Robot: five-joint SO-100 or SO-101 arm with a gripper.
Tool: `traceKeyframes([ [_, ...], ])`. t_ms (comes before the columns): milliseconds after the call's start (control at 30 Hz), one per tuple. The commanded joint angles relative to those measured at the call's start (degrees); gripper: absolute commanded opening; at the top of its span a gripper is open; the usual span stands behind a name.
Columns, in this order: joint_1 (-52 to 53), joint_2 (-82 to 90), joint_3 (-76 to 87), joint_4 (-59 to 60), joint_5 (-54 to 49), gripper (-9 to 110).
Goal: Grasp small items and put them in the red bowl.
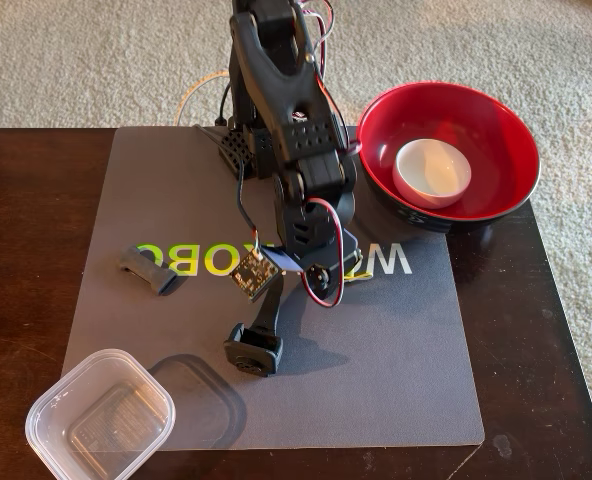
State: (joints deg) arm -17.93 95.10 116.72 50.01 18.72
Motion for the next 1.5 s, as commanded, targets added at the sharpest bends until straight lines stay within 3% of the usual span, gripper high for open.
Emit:
traceKeyframes([
  [0, 2.11, 5.36, -0.44, -2.37, 1.93, 0],
  [133, 7.47, 6.33, 3.6, -4.75, 5.01, 1],
  [200, 9.67, 4.92, 6.24, -5.27, 12.48, 18],
  [267, 12.3, 4.13, 9.05, -6.33, 23.73, 27],
  [433, 21.71, 3.25, 10.9, -7.73, 43.24, 39],
  [600, 23.99, 3.52, 9.23, -5.71, 51.77, 50],
  [767, 26.1, 16.35, 11.87, -0.53, 50.45, 52],
  [933, 32.61, 18.28, 11.6, -1.23, 48.52, 52],
  [1067, 34.45, 16.44, 7.82, -2.46, 37.27, 52],
  [1167, 33.57, 13.18, 5.01, -1.85, 29.27, 52],
  [1333, 31.11, 13.62, 6.59, -3.25, 30.15, 51],
  [1467, 26.63, 8.26, -2.81, -5.36, 29.79, 50],
])
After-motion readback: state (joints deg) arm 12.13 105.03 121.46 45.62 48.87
